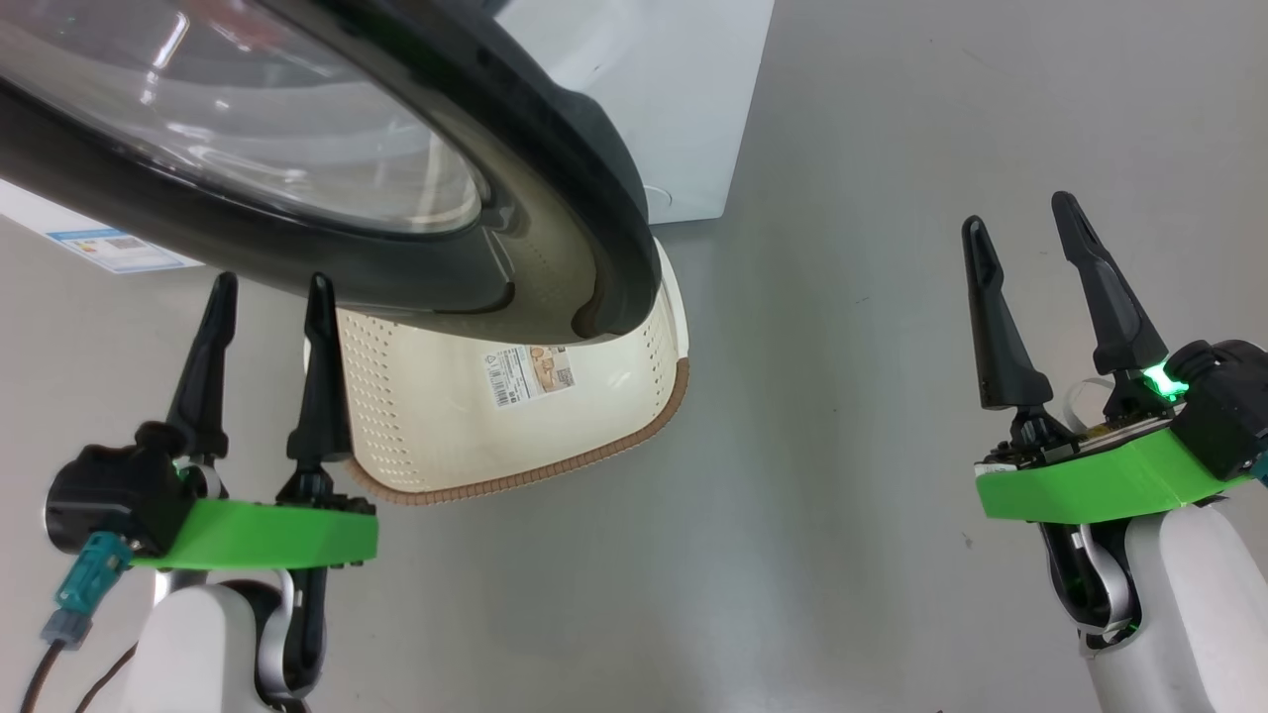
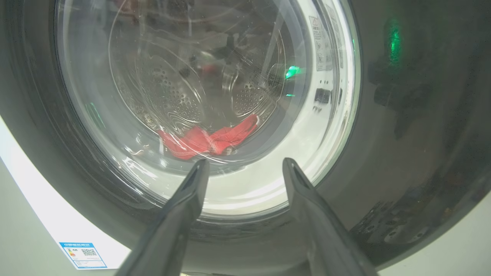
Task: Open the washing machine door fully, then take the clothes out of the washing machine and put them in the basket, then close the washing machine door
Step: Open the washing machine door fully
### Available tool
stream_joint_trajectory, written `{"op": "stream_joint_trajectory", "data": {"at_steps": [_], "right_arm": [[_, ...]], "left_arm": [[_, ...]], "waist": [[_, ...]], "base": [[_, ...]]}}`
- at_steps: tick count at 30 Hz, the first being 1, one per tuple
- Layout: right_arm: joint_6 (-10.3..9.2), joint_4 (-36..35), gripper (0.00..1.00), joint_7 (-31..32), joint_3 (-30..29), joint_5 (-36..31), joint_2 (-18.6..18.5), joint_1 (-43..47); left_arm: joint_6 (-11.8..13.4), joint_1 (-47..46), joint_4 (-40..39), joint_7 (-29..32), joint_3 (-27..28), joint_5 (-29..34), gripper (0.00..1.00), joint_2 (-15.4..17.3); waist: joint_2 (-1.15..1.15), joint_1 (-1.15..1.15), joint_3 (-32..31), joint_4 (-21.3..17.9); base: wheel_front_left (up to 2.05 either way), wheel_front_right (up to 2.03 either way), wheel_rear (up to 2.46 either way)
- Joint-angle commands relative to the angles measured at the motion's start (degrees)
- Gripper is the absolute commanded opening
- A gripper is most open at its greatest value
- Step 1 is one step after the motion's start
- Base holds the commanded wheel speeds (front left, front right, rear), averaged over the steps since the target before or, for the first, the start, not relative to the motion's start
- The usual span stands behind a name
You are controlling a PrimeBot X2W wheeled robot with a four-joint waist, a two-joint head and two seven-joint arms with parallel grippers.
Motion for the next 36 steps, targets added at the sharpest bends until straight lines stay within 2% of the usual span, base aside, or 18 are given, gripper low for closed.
{"op": "stream_joint_trajectory", "data": {"at_steps": [1,17,18,20,21,25,32,36], "right_arm": [[0.36,-1.3,1.00,-0.4,1.4,0.6,-0.4,1.0],[0.36,-1.1,1.00,-0.4,1.7,0.6,-1.1,0.6],[0.36,-1.1,0.76,-0.4,1.7,0.6,-1.0,0.6],[0.36,-0.9,0.15,-0.4,2.1,1.2,-0.9,0.4],[0.36,-0.6,0.00,-0.4,2.3,1.9,-0.8,0.2],[0.36,0.6,0.00,-0.4,3.1,10.4,0.4,-1.7],[0.36,6.0,0.00,-0.4,9.3,33.9,0.3,-9.4],[0.36,7.6,0.00,1.5,14.0,50.8,-0.9,-15.2]], "left_arm": [[0.1,0.5,-1.5,-0.3,1.6,0.0,1.00,1.6],[0.2,0.2,-1.5,-0.3,1.4,-0.1,1.00,1.6],[0.2,0.1,-1.5,-0.3,1.4,-0.1,1.00,1.6],[0.2,0.1,-1.5,-0.3,1.4,0.0,1.00,1.6],[0.2,0.1,-1.5,-0.3,1.4,0.0,1.00,1.6],[0.2,0.0,-1.5,-0.3,1.4,0.2,1.00,1.6],[0.0,-0.5,-1.5,-0.3,1.1,0.1,1.00,1.6],[-0.2,-0.7,-1.5,-0.3,0.5,-0.1,1.00,1.6]], "waist": [[0.00,0.00,0.1,0.0],[0.00,0.00,0.6,0.0],[0.00,0.00,0.6,0.0],[0.00,0.00,0.6,0.0],[0.00,0.00,0.7,0.0],[0.00,0.00,0.9,0.0],[0.00,0.00,1.4,0.4],[0.00,0.00,1.8,1.1]], "base": [[0.00,0.00,0.00],[0.00,0.00,0.00],[0.00,0.00,0.00],[0.00,0.00,0.00],[0.00,0.00,0.00],[0.00,0.00,0.00],[0.00,0.00,0.00],[0.00,0.00,0.00]]}}
